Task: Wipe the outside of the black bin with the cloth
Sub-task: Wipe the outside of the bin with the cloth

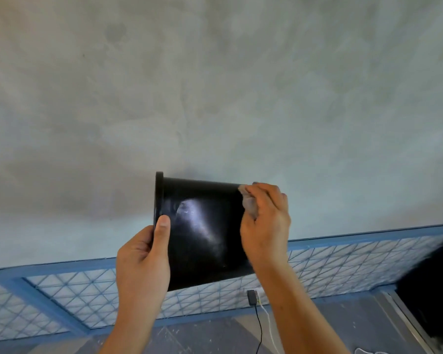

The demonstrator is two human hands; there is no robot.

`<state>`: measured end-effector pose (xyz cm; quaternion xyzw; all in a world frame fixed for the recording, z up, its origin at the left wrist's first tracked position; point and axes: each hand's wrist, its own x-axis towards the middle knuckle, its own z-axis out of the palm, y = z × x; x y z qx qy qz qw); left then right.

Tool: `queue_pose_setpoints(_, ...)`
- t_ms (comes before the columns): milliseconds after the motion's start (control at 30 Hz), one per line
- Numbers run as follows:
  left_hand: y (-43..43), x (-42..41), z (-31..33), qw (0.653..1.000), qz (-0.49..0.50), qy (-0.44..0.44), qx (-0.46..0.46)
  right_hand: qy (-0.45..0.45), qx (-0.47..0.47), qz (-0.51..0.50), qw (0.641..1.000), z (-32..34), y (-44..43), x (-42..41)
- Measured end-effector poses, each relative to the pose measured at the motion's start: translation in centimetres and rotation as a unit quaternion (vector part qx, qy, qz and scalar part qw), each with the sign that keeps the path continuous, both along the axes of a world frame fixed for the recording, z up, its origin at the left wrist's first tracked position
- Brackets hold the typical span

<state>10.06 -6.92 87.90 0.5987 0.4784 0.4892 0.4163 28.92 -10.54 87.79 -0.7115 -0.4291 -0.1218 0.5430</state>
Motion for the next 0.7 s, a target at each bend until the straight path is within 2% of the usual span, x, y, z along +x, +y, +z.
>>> queue_pose_setpoints(33,-0.2,-0.1,-0.1,1.000,-0.003,0.009,0.012,0.028,0.004,-0.028,0.999,-0.1,-0.1,1.0)
queue_pose_setpoints(100,-0.6,0.3,-0.2,0.998,-0.001,0.034,0.048,0.019,0.018,-0.028,0.999,0.2,0.3,0.1)
queue_pose_setpoints(200,-1.0,1.5,-0.6,0.994,0.014,0.064,0.091,-0.068,0.026,0.077,0.994,1.3,1.4,-5.2)
queue_pose_setpoints(267,-1.0,1.6,-0.7,0.994,0.029,0.050,0.088,-0.072,0.021,0.116,0.990,1.7,1.7,-6.4)
queue_pose_setpoints(367,-0.9,0.7,-0.6,0.995,0.035,0.032,0.090,-0.032,0.007,0.052,0.998,0.4,1.6,-2.8)
queue_pose_setpoints(433,-1.0,0.3,-0.8,0.993,0.027,0.052,0.104,0.034,-0.011,-0.006,0.999,-0.7,1.0,-0.2)
queue_pose_setpoints(500,-1.1,0.6,-1.3,0.989,0.022,0.080,0.122,0.054,-0.018,-0.022,0.998,-0.5,1.2,-0.5)
queue_pose_setpoints(600,-1.2,1.6,-1.5,0.985,0.027,0.107,0.132,-0.019,0.002,0.059,0.998,1.2,2.1,-4.9)
queue_pose_setpoints(667,-1.1,1.7,-1.2,0.987,0.033,0.097,0.127,-0.032,0.004,0.110,0.993,1.8,2.2,-6.1)
queue_pose_setpoints(700,-1.1,1.5,-1.1,0.988,0.035,0.090,0.124,-0.029,0.007,0.103,0.994,1.7,2.3,-5.4)
